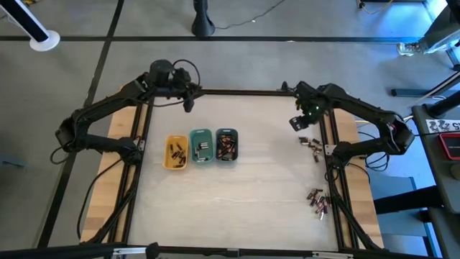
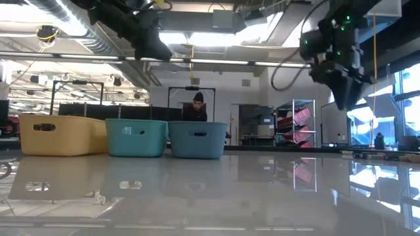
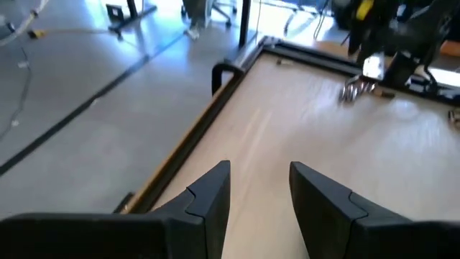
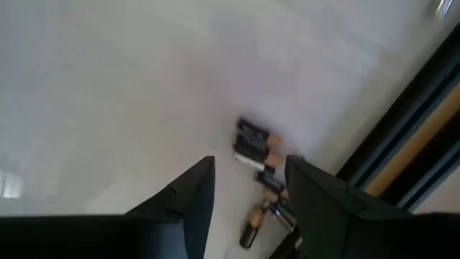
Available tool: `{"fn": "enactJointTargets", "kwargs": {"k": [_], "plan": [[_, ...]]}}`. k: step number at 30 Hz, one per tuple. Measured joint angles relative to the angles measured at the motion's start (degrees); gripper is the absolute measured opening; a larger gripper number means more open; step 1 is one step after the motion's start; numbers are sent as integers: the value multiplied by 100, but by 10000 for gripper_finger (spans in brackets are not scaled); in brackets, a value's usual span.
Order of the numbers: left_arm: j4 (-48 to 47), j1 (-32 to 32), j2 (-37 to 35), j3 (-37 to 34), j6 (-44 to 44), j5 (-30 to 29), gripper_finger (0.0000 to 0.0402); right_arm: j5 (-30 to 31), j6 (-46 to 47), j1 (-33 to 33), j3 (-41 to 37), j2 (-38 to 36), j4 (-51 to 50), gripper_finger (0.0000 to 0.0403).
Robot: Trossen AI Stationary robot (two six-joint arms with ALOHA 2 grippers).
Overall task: Sort batteries
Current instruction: Put the small black battery into the yellow bin
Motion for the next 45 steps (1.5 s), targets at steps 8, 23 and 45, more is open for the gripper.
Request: {"fn": "enactJointTargets", "kwargs": {"k": [8, 23, 45], "plan": [[319, 0, 11, 0, 7, 0, 132, -36, -232, -79, -838, 0, 634, 172], [547, -13, 17, 0, -473, -2, 132, 114, -1289, -221, -1041, 932, 1125, 172], [544, -11, 17, 0, -566, -4, 133, -93, -2079, 178, -1364, 938, 1459, 172]]}}
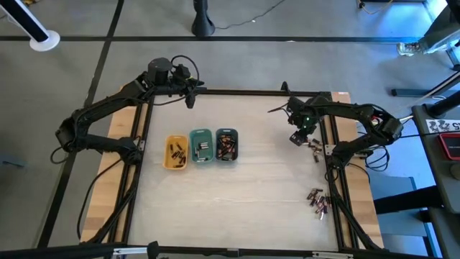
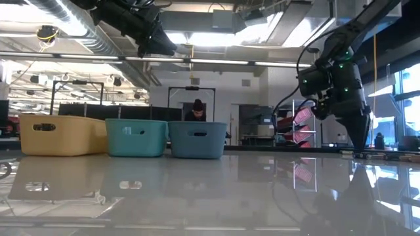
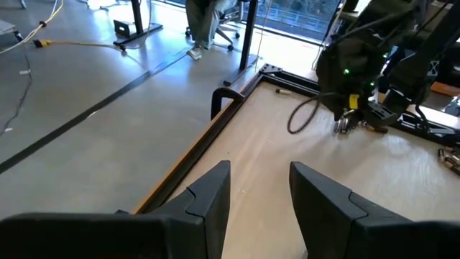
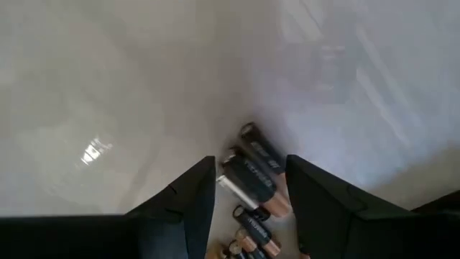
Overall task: Sort batteries
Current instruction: Put the small black battery into the yellow bin
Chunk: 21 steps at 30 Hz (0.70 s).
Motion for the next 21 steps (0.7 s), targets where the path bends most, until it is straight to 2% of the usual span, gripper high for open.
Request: {"fn": "enactJointTargets", "kwargs": {"k": [7, 10, 13, 17, 21], "plan": [[5, 7, 0, 0, -1, 0, 133, 6, 7, 422, 4, -85, -95, 172], [3, 4, 0, 0, -61, -1, 133, -348, 283, 706, 15, -85, -513, 172], [1, -1, 0, 0, -89, -2, 133, -934, 863, 1137, 75, -85, -923, 172], [1, 0, 0, 0, -105, -2, 133, -1474, 2089, 1826, 204, -85, -1257, 172], [0, 0, 0, 0, -5, -2, 133, -1614, 2960, 2541, 284, -85, -1564, 172]]}}
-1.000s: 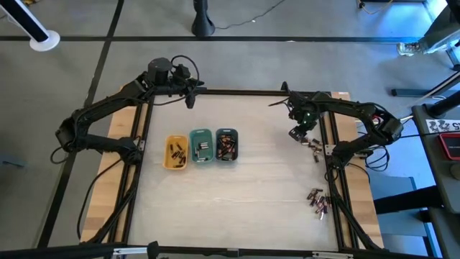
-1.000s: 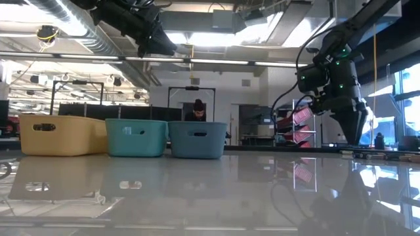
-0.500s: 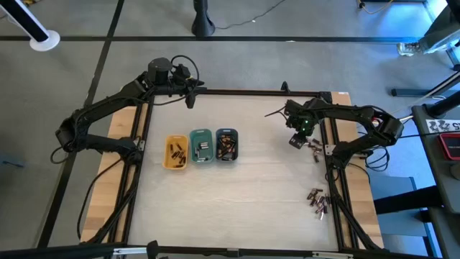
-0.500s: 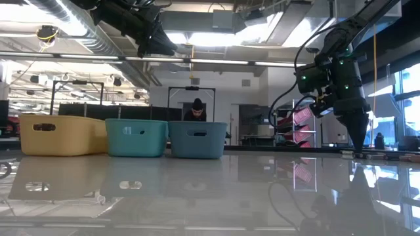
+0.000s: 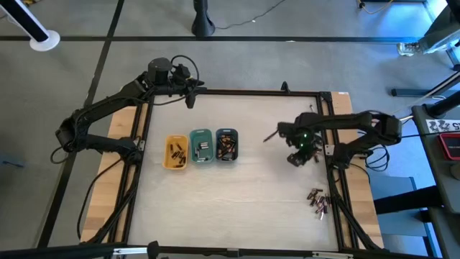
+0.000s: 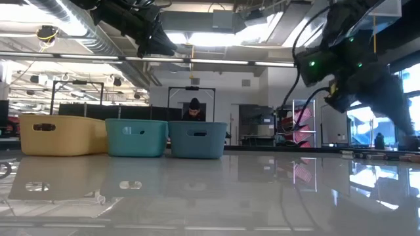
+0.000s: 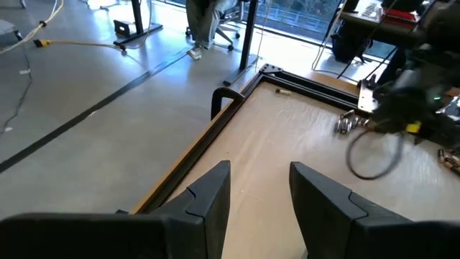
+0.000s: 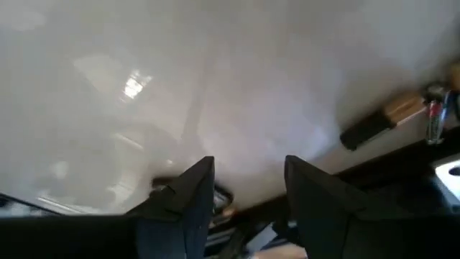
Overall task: Sort batteries
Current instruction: Put the small black battery into the yellow bin
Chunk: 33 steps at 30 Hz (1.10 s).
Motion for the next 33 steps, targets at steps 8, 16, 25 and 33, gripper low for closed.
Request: {"fn": "enactJointTargets", "kwargs": {"k": [8, 16, 25, 33], "plan": [[190, 6, 45, -4, 216, 0, 133, 1229, -285, -368, -2, 0, 141, 172], [177, 4, 70, -4, -1, 39, 133, 820, 166, -1206, -630, 0, 108, 172], [-23, 3, 66, -4, 37, 120, 133, 839, 735, -1214, -1265, -268, 912, 172], [-1, 9, 65, -4, 79, 125, 133, 792, 844, -1215, -1104, -834, 792, 172]]}}
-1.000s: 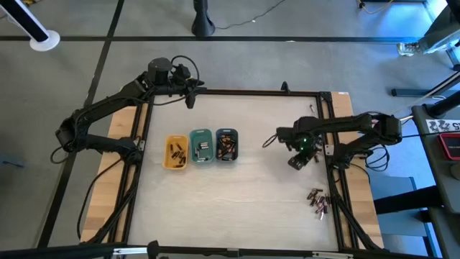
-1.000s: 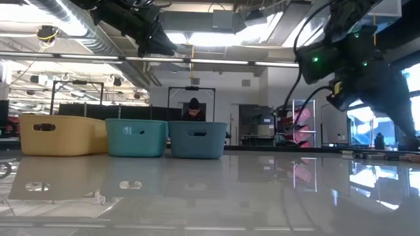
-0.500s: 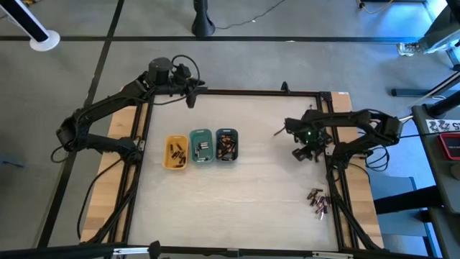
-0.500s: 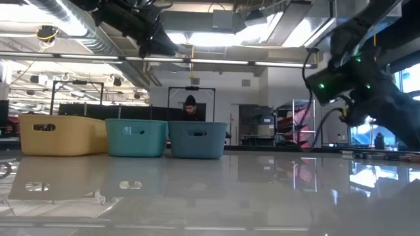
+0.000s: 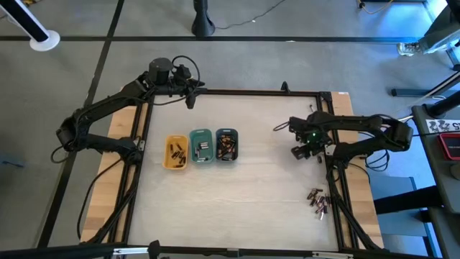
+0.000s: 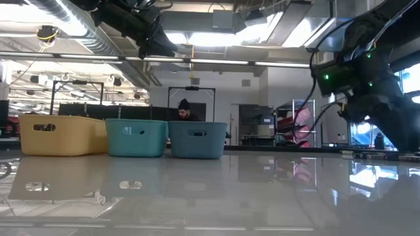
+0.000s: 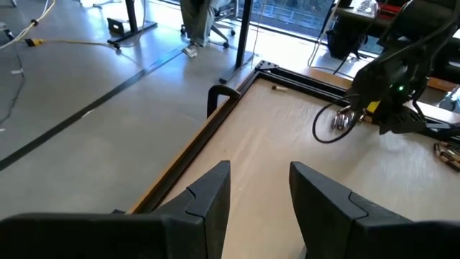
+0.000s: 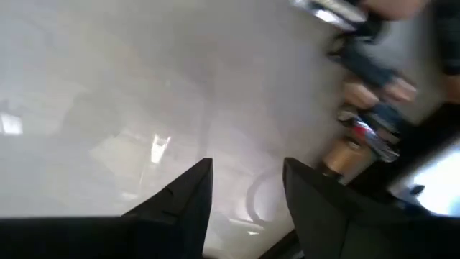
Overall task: Sort batteries
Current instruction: Put the small black battery into the yellow bin
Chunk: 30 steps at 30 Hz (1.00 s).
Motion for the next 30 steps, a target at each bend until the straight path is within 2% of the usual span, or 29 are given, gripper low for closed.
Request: {"fn": "enactJointTargets", "kwargs": {"k": [4, 11, 18, 30], "plan": [[6, 0, -2, 0, 21, -2, 133, 403, 74, -78, 44, -108, -93, 172], [28, 4, -2, 0, 72, -13, 133, 651, -681, -462, 53, -84, 1305, 172], [22, 4, -2, 0, -118, -15, 133, 1190, -1318, -795, 52, -9, 1293, 172], [17, 4, -2, 0, -276, -15, 133, 1322, -1437, -800, 50, -9, 1681, 172]]}}
